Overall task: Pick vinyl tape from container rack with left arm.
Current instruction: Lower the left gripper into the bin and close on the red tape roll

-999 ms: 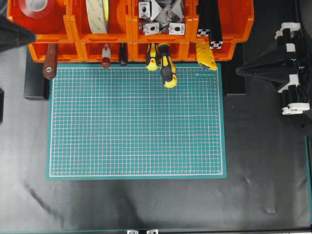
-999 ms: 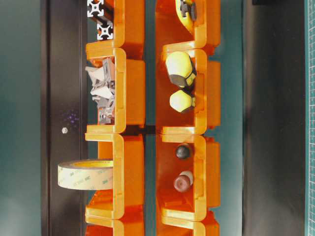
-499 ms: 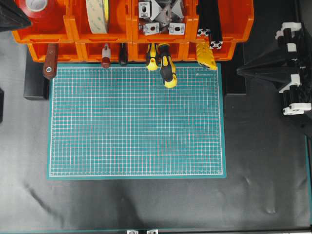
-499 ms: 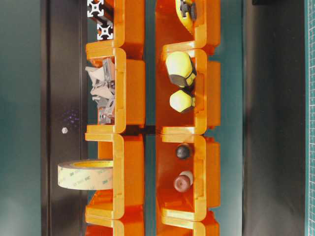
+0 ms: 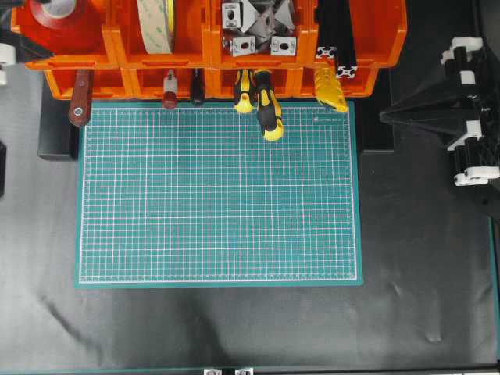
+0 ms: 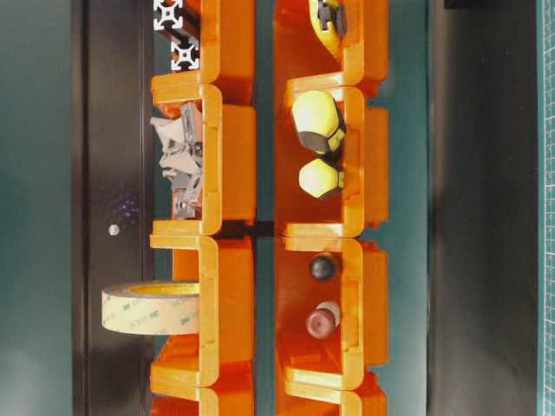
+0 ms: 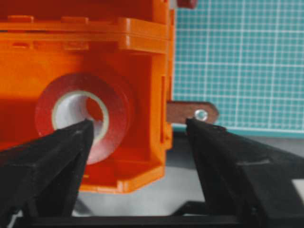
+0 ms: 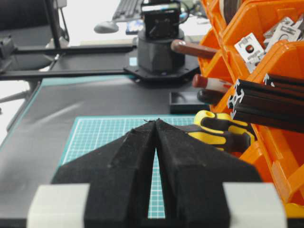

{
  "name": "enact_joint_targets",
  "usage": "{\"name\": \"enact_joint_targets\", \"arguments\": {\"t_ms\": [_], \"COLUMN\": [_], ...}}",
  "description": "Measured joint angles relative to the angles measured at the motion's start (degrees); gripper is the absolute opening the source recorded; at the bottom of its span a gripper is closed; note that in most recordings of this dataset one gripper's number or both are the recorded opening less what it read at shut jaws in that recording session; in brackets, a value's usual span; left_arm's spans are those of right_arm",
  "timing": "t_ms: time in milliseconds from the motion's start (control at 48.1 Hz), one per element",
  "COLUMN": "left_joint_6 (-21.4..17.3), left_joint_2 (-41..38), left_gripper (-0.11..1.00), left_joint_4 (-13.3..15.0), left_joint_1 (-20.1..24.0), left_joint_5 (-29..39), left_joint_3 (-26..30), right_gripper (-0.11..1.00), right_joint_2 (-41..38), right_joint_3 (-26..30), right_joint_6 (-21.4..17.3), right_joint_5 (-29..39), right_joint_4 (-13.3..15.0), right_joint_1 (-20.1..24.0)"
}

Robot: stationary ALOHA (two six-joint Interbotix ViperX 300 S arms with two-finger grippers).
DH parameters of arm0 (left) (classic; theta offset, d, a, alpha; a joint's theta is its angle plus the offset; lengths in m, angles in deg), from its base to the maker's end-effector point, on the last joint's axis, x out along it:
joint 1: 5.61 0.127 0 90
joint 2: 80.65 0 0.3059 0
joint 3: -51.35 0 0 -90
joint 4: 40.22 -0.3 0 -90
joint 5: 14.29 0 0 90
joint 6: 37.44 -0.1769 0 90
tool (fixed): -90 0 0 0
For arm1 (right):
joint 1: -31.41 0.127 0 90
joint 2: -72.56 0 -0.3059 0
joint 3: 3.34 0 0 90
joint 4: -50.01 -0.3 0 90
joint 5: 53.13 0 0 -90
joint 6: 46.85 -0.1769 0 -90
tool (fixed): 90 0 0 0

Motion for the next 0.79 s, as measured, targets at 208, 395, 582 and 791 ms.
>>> {"name": "enact_joint_targets", "arguments": {"t_ms": [208, 395, 582, 791], "left_joint_6": [-0.4, -0.5, -0.4, -0.4], "left_joint_2": [-1.4, -2.3, -2.5, -2.5], "left_gripper": [0.72, 0.72, 0.72, 0.71], "left_joint_4": [0.0, 0.0, 0.0, 0.0], "left_joint_1": [1.4, 1.7, 2.6, 2.8], "left_joint_5": [0.0, -0.8, -1.5, -2.8], "left_joint_3": [0.0, -1.0, -2.5, -4.0], "right_gripper": [0.0, 0.0, 0.0, 0.0], "right_joint_2": [0.0, 0.0, 0.1, 0.0], "right_joint_3": [0.0, -0.1, 0.0, 0.0], "right_joint_6": [0.1, 0.0, 0.0, 0.0], "right_joint_5": [0.0, -0.1, 0.0, 0.0], "right_joint_4": [0.0, 0.0, 0.1, 0.0], "right_joint_1": [0.0, 0.1, 0.1, 0.1]}}
